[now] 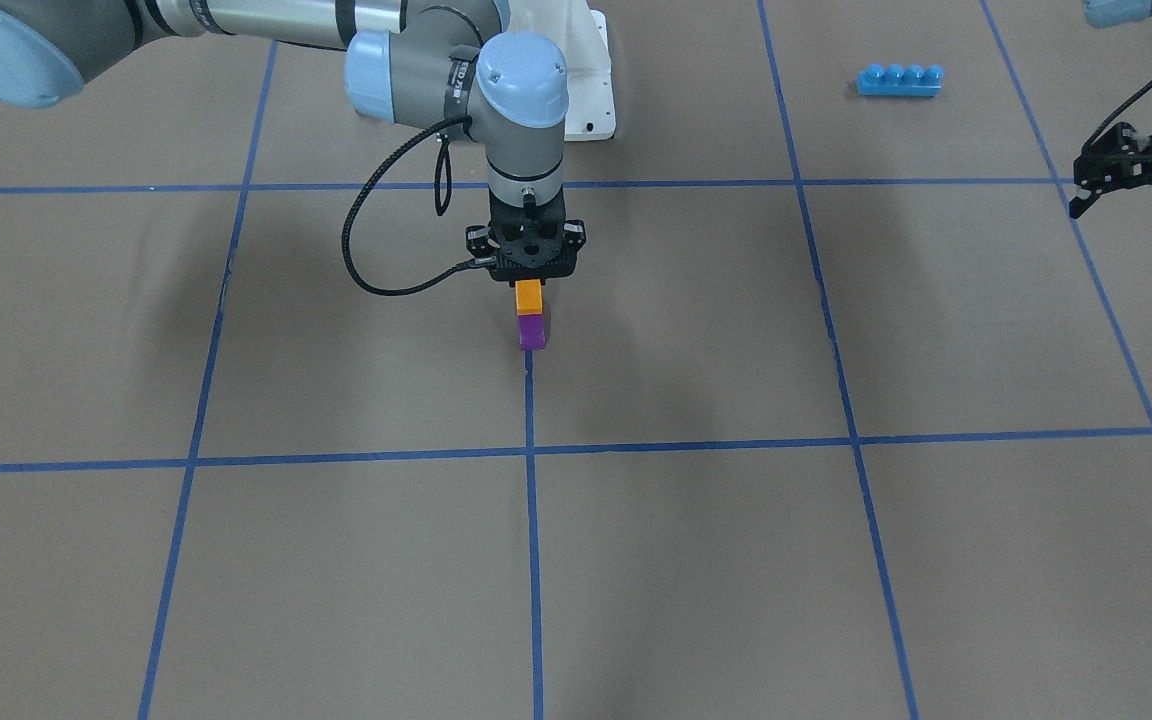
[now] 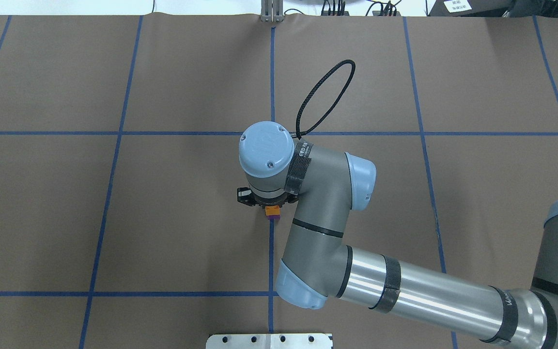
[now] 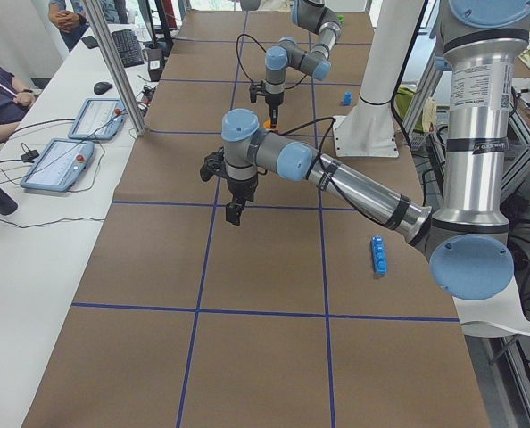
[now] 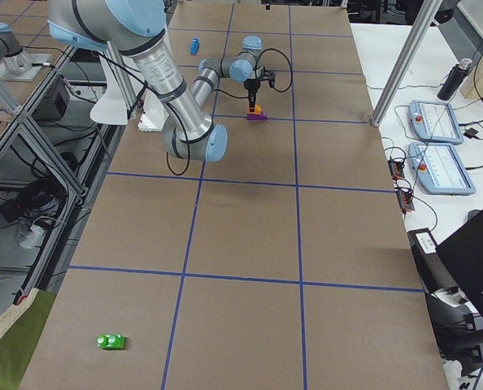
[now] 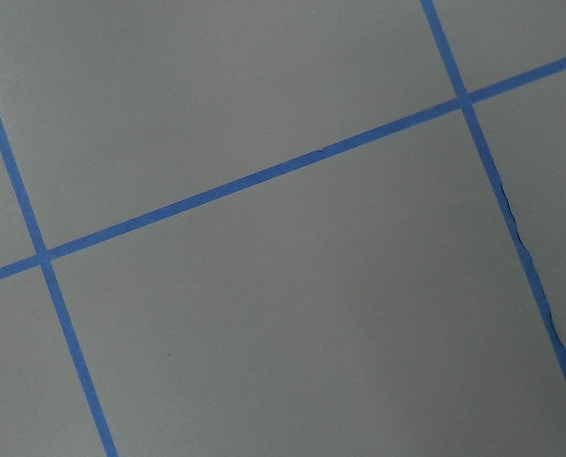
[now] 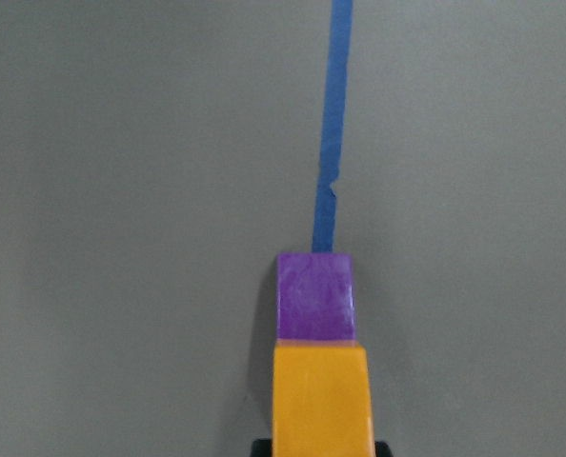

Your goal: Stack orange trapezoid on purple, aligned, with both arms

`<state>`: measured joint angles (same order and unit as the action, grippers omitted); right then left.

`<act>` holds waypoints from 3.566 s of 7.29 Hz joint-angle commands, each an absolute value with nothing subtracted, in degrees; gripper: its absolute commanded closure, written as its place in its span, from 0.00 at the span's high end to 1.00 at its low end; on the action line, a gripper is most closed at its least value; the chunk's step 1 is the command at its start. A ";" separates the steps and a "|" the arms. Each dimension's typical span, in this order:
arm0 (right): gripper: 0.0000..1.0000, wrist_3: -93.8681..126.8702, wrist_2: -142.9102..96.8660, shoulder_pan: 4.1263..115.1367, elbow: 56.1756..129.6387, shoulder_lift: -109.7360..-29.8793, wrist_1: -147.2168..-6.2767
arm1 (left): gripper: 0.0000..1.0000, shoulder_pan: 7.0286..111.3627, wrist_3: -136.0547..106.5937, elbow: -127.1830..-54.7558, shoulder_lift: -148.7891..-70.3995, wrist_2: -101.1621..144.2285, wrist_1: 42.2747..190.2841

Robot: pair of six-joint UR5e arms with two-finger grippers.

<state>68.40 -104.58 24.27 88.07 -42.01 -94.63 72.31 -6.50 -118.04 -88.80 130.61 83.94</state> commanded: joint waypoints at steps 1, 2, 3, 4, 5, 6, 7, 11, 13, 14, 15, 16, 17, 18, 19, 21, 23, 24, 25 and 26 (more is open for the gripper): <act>0.04 68.03 -104.59 24.17 88.07 -42.36 -94.48 | 1.00 72.33 -6.50 -118.04 -88.86 130.61 83.94; 0.13 68.03 -104.59 24.17 88.07 -42.36 -94.48 | 1.00 72.33 -6.50 -118.04 -88.86 130.61 83.94; 0.28 68.11 -104.59 24.08 88.07 -42.71 -93.26 | 1.00 72.25 -6.50 -118.04 -88.77 130.61 83.94; 0.76 68.20 -104.42 24.00 88.07 -42.98 -92.38 | 1.00 72.33 -6.50 -118.04 -88.86 130.61 83.94; 0.98 68.20 -103.89 23.99 88.15 -43.07 -92.37 | 1.00 72.25 -6.50 -118.04 -88.86 130.61 83.94; 0.99 68.12 -103.89 23.99 88.50 -42.98 -92.37 | 1.00 72.25 -6.50 -118.04 -88.86 130.61 83.94; 0.99 68.12 -103.97 23.99 89.38 -42.89 -92.46 | 1.00 72.25 -6.50 -118.04 -89.03 130.61 83.94; 0.99 62.98 -110.88 33.53 102.16 -47.87 -100.60 | 1.00 72.33 -6.15 -116.89 -88.51 130.26 84.02; 0.99 52.44 -118.44 43.02 109.14 -53.67 -105.54 | 1.00 72.68 -5.72 -113.13 -88.16 129.99 84.02; 0.99 44.73 -120.30 47.59 109.59 -57.62 -105.56 | 1.00 73.82 -5.89 -112.94 -88.24 129.73 83.94; 0.99 36.30 -120.93 52.07 110.12 -62.27 -105.56 | 1.00 76.26 -5.89 -111.46 -88.24 129.81 83.59; 0.99 25.94 -122.42 57.17 109.87 -67.19 -105.56 | 1.00 79.94 -5.80 -109.79 -88.16 130.60 83.24; 0.99 17.14 -125.13 62.87 109.60 -71.41 -105.47 | 1.00 83.20 -3.71 -109.25 -87.37 130.61 83.49; 0.99 8.87 -126.98 68.67 109.43 -76.07 -105.21 | 1.00 86.97 6.05 -107.68 -85.71 130.78 83.41; 1.00 1.65 -130.05 74.82 108.90 -80.29 -105.03 | 1.00 90.58 12.42 -105.14 -85.52 131.56 83.41; 0.99 -14.67 -132.10 85.37 104.10 -86.99 -104.94 | 1.00 93.07 14.95 -98.30 -85.52 136.21 83.85; 1.00 -20.12 -132.01 92.87 100.11 -91.90 -104.24 | 1.00 94.39 15.12 -98.87 -84.65 135.18 84.02; 1.00 -20.47 -132.01 93.51 100.11 -95.76 -100.15 | 1.00 94.31 14.68 -99.66 -84.81 134.65 84.20; 1.00 -20.04 -132.10 93.69 98.89 -99.72 -95.58 | 1.00 94.22 13.20 -99.93 -84.81 134.65 84.20; 1.00 -20.30 -132.01 94.13 97.75 -101.15 -93.80 | 1.00 94.22 13.18 -99.93 -84.64 134.56 84.20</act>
